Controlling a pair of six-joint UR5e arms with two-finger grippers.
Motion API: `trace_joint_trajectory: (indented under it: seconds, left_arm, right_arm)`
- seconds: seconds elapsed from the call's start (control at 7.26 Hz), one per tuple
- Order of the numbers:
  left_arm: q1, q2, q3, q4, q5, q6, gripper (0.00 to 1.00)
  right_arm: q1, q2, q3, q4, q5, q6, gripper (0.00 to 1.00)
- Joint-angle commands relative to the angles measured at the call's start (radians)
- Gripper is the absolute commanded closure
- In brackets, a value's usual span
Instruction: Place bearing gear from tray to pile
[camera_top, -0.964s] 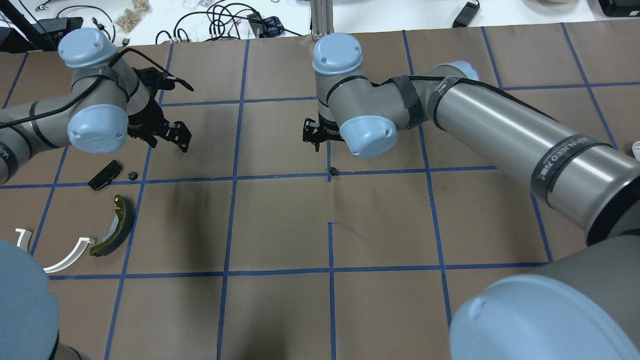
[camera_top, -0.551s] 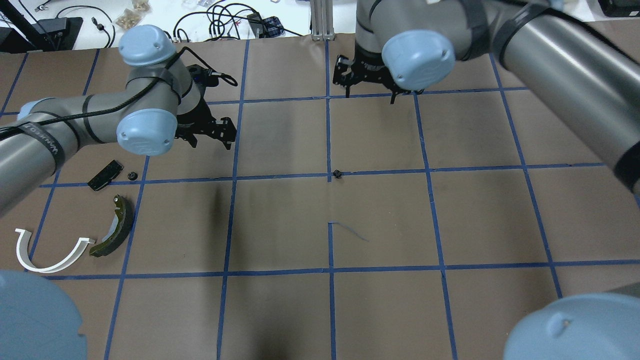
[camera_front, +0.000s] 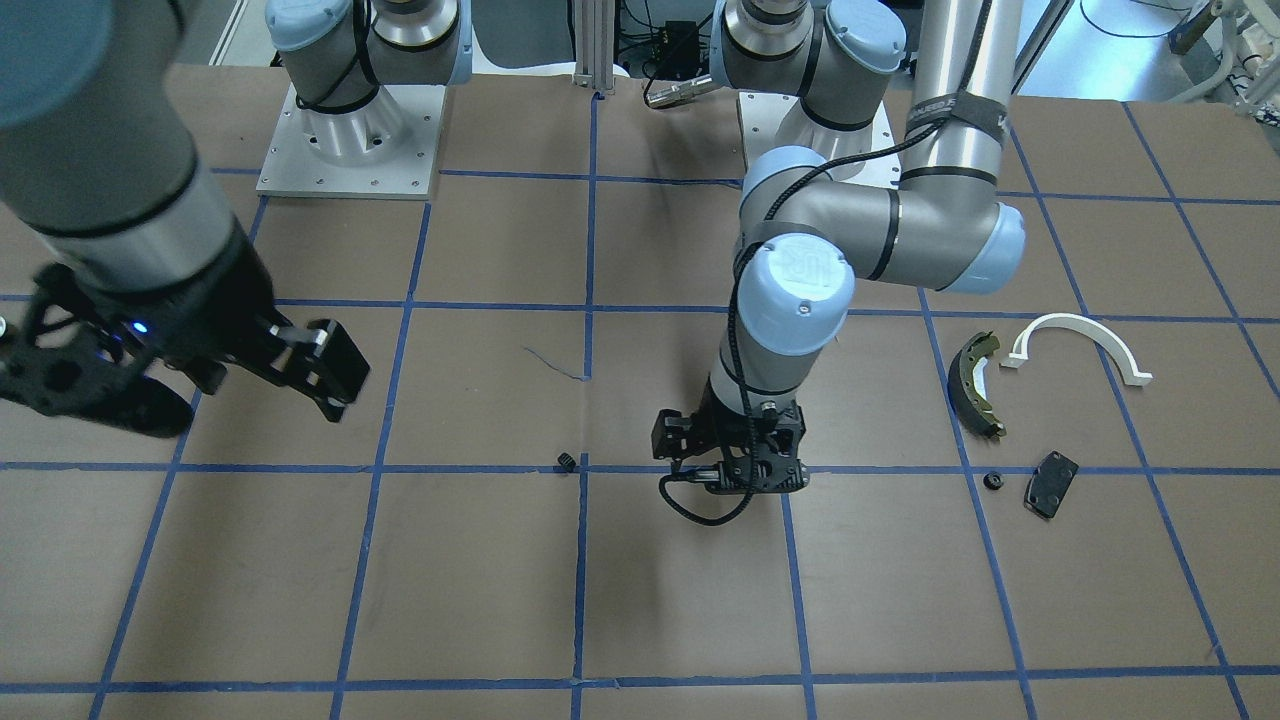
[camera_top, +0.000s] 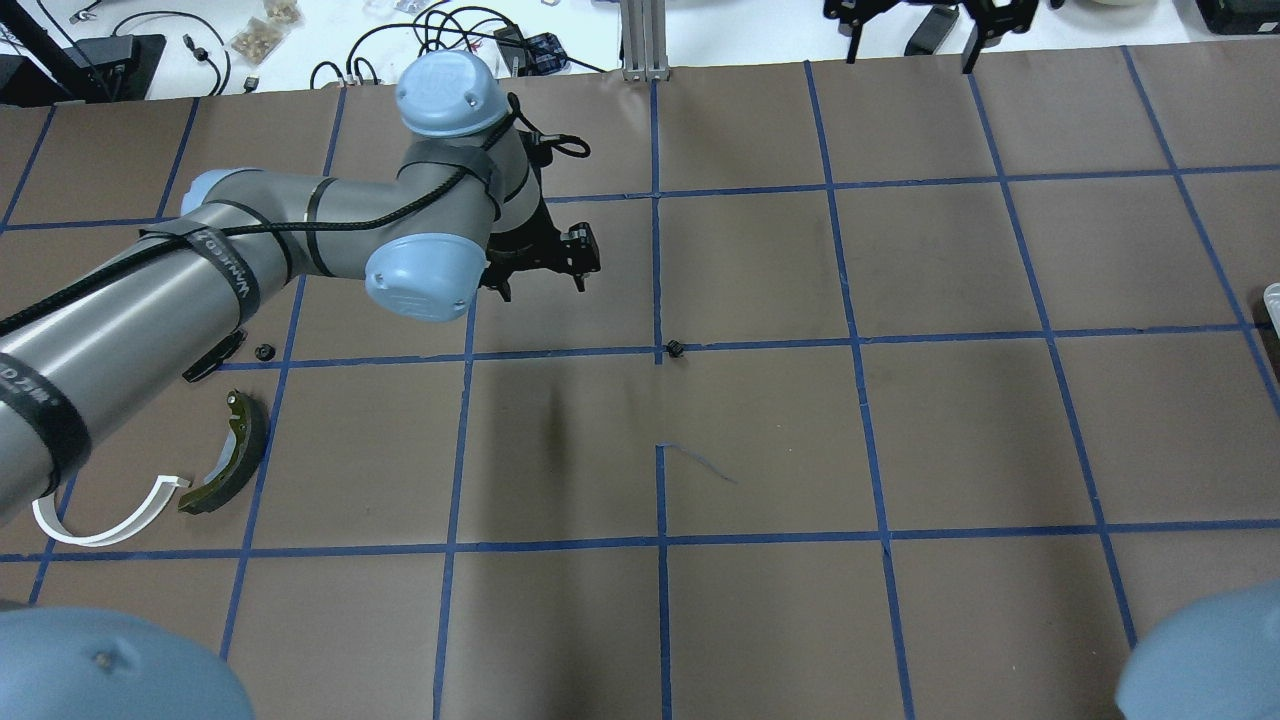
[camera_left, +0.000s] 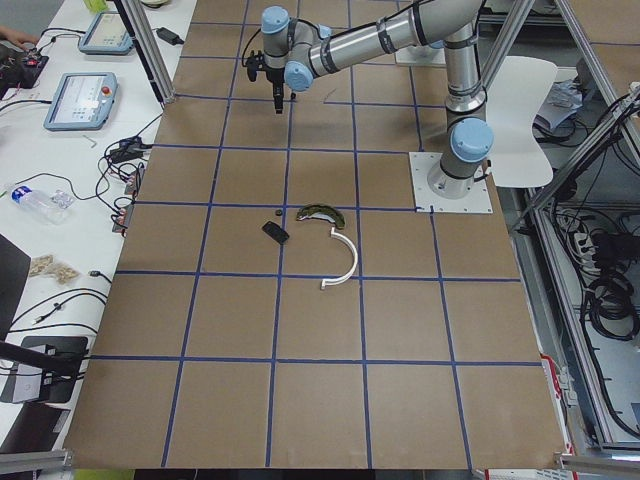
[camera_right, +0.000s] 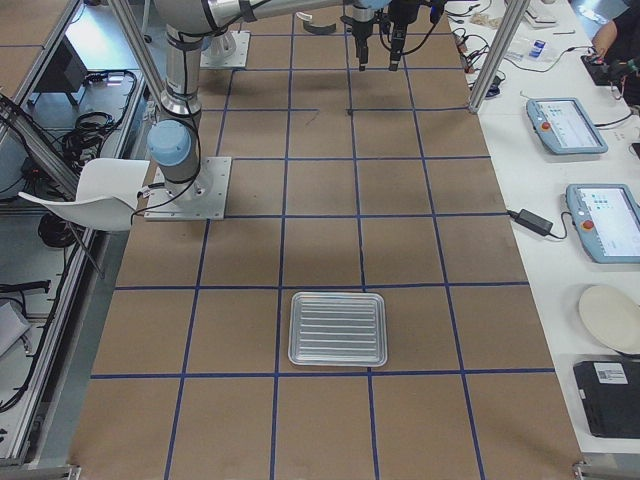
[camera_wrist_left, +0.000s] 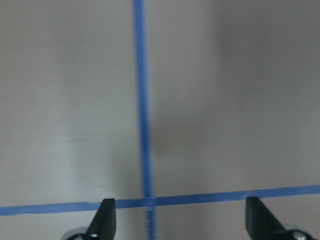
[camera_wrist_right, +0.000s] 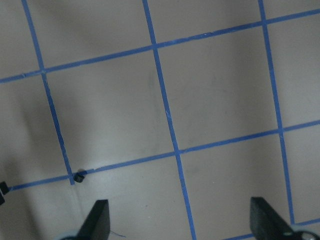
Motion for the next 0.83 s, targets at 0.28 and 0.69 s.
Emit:
trace_joint_trajectory:
  seconds: [0.28,0.69]
  left_arm:
    - [-0.131,-0.151,0.128,0.0,-0.046,-0.533,0.03]
    - [-0.177,-0.204,0.142,0.0,-0.052,-0.69,0.05]
  right_arm:
    - [-0.028,-0.328,0.494,-0.206,-0.038,-0.04,0.0]
    - [-0.026,-0.337,0.507,-0.375,-0.035,-0.039,0.0]
